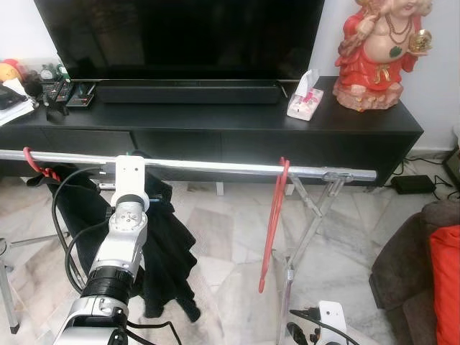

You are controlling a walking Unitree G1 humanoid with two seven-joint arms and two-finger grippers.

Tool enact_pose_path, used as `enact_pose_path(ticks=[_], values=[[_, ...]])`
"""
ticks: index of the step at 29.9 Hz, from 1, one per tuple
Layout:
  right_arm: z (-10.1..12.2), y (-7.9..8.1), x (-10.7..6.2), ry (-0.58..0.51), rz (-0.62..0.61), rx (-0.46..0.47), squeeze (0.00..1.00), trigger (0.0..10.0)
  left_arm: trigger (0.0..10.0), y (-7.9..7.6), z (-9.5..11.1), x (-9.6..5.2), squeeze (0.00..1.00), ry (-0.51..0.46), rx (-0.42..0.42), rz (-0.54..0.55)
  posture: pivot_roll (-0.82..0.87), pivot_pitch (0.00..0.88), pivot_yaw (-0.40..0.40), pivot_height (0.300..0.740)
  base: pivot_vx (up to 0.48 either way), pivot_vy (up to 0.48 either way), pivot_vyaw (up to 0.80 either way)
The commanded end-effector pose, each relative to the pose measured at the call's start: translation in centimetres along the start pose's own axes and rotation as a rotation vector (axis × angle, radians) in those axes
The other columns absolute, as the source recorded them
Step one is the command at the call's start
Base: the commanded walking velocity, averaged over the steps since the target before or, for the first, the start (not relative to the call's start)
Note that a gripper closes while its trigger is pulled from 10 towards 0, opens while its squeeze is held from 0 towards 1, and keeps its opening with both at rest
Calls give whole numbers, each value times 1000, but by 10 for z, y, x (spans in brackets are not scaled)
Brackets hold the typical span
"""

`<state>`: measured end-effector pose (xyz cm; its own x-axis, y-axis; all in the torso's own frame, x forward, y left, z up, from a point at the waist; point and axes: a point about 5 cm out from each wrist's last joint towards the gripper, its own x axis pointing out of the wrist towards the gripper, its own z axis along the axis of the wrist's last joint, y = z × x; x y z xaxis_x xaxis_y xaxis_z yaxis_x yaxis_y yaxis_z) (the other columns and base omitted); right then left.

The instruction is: Hang hanger

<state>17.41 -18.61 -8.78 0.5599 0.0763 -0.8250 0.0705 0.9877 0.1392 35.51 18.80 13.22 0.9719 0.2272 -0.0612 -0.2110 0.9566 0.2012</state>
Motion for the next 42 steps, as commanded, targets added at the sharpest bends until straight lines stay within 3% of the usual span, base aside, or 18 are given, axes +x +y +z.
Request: enact_pose_path(ticks=[1,15,26,35,42], values=[[-1,0,0,-5,-1,19,0,10000,10000,-7,-22,-6,0,103,18,-48,-39,79,-19,740,0,0,0],[0,0,0,-6,0,21,0,10000,10000,-3,18,-20,0,-122,-94,-151,-30,80,-20,740,0,0,0],[0,0,0,-8,-1,29,0,10000,10000,2,28,-30,0,-208,-109,-136,-28,79,-21,740,0,0,0],[0,0,0,-8,-3,26,0,10000,10000,2,24,-38,0,-199,-94,-151,-31,79,-20,740,0,0,0],[0,0,0,-8,-3,27,0,10000,10000,8,8,-62,0,-206,-21,-183,-27,76,-19,740,0,0,0]])
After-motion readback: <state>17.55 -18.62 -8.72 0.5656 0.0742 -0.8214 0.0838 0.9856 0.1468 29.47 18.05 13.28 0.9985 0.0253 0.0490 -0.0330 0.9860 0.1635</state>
